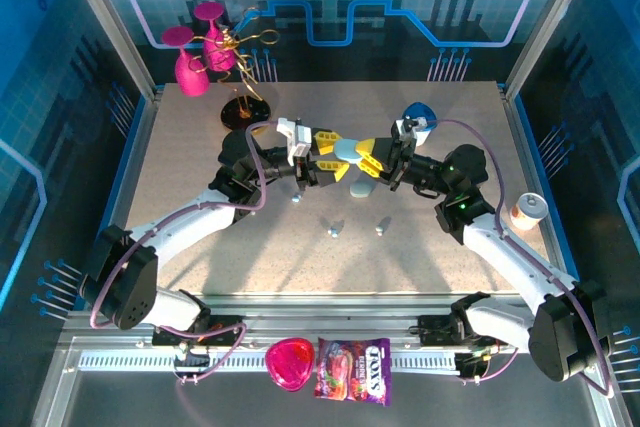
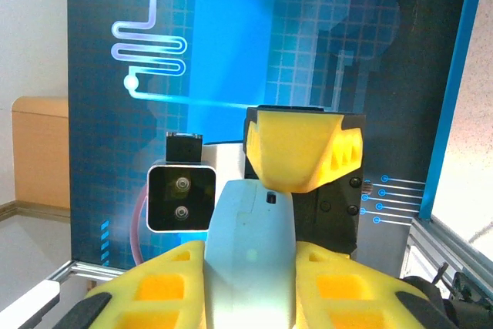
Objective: Insert wireless bluetooth earbuds into charging case
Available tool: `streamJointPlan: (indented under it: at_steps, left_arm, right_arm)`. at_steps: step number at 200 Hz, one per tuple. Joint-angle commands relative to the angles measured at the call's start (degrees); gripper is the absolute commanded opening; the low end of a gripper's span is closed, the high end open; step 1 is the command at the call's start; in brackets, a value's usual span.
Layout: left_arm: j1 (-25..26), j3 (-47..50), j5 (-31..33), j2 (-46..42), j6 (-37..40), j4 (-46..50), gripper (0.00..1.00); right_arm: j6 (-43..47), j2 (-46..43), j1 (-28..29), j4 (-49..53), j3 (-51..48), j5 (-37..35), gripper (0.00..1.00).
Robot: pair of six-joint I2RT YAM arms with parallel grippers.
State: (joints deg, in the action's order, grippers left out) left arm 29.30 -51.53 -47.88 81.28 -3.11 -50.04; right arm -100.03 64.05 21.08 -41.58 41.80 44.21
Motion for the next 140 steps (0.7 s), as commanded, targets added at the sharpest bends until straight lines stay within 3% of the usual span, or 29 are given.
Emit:
streamJointPlan:
  at_steps: [1, 44, 63, 77, 140]
  left_arm:
    - [0.4, -0.5, -2.6, 0.6, -0.6, -2.2, 0.46]
    - [0.4, -0.3, -3.2, 0.6, -0.6, -2.4, 0.44]
    - [0.4, -0.2, -3.3, 0.5, -0.4, -2.4, 0.57]
    - [0.4, -0.2, -3.3, 0.4, -0.1, -2.1, 0.58]
    - [0.5, -0.3, -3.7, 0.2, 0.0, -1.6, 0.4]
  right_arm:
    - [1.1, 0.3, 0.7, -0.5, 2.0, -0.1, 0.0]
    - [0.7, 0.4, 0.8, -0.8, 2.2, -0.2, 0.0]
    - [0.5, 0.4, 0.8, -1.0, 2.4, -0.3, 0.0]
    - [0.3, 0.4, 0.8, -1.3, 2.3, -0.3, 0.0]
    - [0.1, 0.4, 0.9, -1.7, 1.8, -0.6, 0.0]
